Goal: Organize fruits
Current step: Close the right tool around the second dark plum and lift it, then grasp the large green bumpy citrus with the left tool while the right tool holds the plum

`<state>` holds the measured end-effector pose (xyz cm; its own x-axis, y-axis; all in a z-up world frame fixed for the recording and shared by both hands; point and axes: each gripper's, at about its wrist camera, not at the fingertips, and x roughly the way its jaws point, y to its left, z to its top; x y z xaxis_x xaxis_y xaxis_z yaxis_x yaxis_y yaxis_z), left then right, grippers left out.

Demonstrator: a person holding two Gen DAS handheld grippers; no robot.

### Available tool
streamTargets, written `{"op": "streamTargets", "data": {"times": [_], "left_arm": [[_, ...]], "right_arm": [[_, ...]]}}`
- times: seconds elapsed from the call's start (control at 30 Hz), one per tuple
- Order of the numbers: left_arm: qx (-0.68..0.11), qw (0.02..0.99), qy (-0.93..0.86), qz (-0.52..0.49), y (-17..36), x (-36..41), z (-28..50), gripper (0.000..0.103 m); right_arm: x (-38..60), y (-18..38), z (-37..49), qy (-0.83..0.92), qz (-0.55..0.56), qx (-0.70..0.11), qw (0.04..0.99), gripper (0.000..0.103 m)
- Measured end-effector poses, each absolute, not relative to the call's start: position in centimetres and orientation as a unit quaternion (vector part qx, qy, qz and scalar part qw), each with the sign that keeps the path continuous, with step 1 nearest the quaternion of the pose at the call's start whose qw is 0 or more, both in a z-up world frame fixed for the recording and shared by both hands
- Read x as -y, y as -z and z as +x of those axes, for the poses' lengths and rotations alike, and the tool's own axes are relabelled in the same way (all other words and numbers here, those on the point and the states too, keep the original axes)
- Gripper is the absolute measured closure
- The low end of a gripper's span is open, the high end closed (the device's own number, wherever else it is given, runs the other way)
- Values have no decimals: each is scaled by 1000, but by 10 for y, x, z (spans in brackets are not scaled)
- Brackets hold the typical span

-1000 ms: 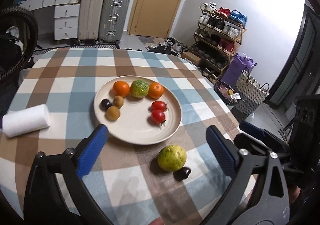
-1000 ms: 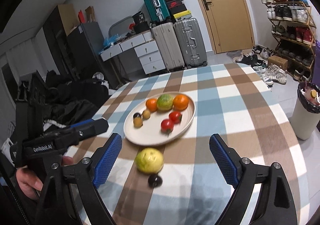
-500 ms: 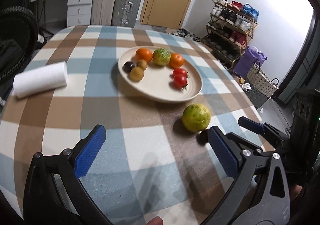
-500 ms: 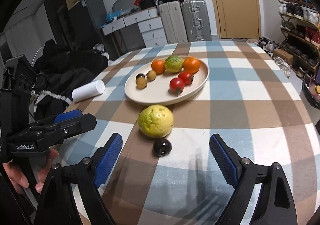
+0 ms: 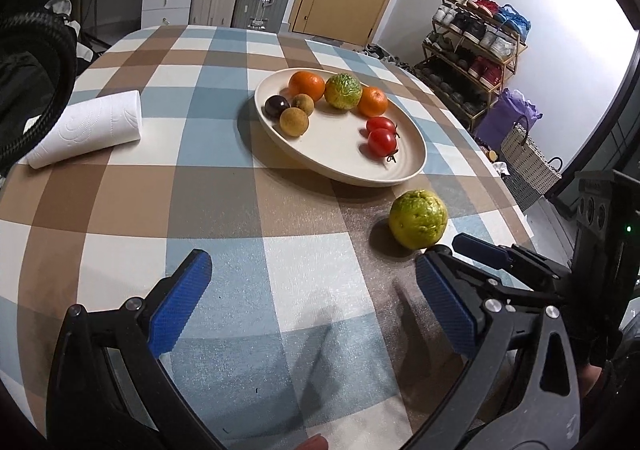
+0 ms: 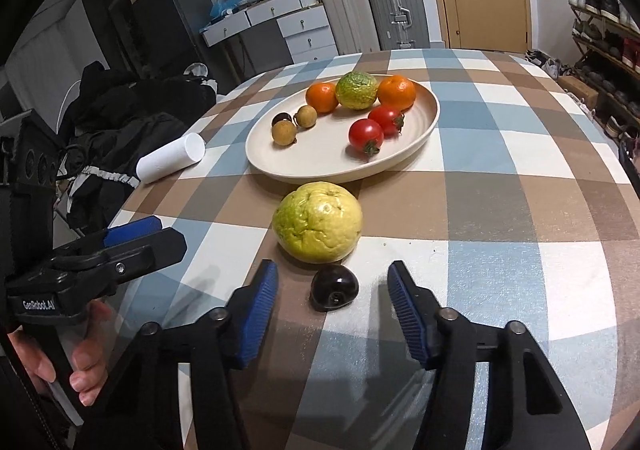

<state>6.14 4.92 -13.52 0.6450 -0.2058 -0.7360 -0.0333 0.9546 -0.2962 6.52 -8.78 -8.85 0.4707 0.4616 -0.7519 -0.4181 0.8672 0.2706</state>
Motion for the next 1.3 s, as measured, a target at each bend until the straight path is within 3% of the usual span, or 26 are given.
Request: {"op": "streamTargets", "data": {"times": [0.2, 1.2, 1.3], "left_arm": [[-424, 893, 50, -143, 139, -49, 68, 1], [-468, 851, 154, -179, 160, 11, 147, 2], [-469, 849, 164, -181, 161, 16, 151, 11]], "right_arm": [[86, 94, 69, -260, 26, -463, 847, 77], [151, 74, 61, -248, 81, -424, 867, 78], [152, 74, 62, -250, 84, -424, 867, 78]]}}
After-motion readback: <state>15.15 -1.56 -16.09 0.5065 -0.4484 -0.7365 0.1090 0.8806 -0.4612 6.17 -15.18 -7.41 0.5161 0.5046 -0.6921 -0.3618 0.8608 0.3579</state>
